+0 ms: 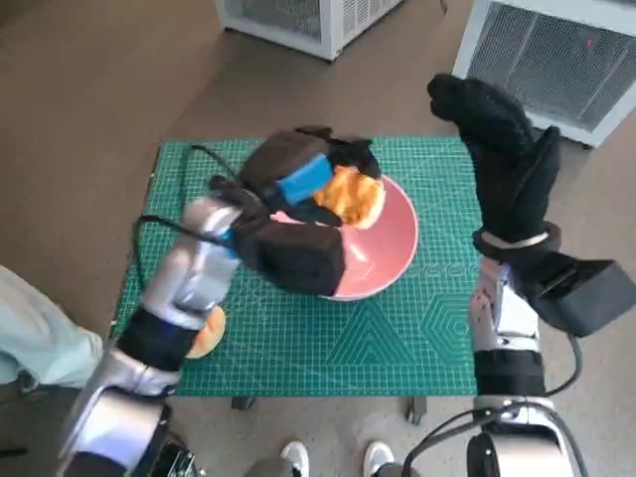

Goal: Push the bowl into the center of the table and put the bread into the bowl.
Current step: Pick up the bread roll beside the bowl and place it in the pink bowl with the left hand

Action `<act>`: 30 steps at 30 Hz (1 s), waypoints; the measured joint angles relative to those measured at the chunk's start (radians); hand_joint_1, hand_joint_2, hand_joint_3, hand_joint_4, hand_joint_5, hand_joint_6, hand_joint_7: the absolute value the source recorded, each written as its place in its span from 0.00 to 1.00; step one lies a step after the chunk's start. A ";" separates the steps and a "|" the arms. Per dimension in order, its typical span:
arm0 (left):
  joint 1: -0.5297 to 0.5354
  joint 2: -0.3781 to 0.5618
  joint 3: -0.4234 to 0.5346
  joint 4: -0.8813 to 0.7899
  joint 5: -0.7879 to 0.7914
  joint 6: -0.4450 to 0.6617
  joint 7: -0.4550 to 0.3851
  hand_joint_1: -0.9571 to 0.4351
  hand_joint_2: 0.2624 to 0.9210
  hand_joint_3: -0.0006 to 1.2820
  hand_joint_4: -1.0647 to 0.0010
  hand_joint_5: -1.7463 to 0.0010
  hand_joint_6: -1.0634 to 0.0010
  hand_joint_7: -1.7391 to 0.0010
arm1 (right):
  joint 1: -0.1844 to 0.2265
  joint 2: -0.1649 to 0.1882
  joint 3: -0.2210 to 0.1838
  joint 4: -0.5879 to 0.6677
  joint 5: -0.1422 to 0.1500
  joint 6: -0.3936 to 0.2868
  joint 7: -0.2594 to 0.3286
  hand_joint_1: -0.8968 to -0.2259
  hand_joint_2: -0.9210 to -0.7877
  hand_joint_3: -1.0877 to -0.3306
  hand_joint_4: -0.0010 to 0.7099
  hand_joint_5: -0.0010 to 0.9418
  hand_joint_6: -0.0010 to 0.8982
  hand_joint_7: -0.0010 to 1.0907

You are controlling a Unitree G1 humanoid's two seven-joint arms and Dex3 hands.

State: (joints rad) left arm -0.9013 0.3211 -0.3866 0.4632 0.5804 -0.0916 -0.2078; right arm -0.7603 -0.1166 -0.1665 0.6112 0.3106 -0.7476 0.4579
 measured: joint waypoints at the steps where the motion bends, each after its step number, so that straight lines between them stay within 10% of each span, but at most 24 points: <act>1: -0.002 -0.005 -0.001 0.017 0.000 -0.003 0.000 0.69 1.00 0.12 0.39 0.29 0.56 0.26 | 0.001 0.000 0.000 -0.003 0.000 0.001 0.000 0.30 0.00 0.44 0.38 0.00 0.15 0.41; 3: -0.003 -0.014 -0.002 0.041 -0.004 -0.001 -0.014 0.71 0.89 0.12 0.65 0.67 0.71 0.61 | 0.003 -0.002 -0.001 -0.008 0.000 0.004 0.002 0.30 0.00 0.45 0.38 0.00 0.17 0.38; 8: -0.004 -0.025 -0.004 0.043 -0.020 0.078 -0.138 0.63 0.78 0.05 0.90 0.94 0.80 0.92 | 0.007 -0.008 -0.006 -0.019 0.002 0.011 0.005 0.28 0.00 0.46 0.39 0.00 0.19 0.36; 30: 0.083 0.120 0.145 -0.239 -0.218 0.129 -0.389 0.47 0.75 0.01 1.00 1.00 0.85 1.00 | 0.017 -0.037 -0.032 -0.031 0.002 0.023 0.002 0.31 0.00 0.45 0.40 0.00 0.25 0.28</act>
State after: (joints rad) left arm -0.8187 0.4411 -0.2415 0.2246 0.3620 0.0372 -0.5970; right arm -0.7433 -0.1534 -0.1983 0.5797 0.3122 -0.7246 0.4596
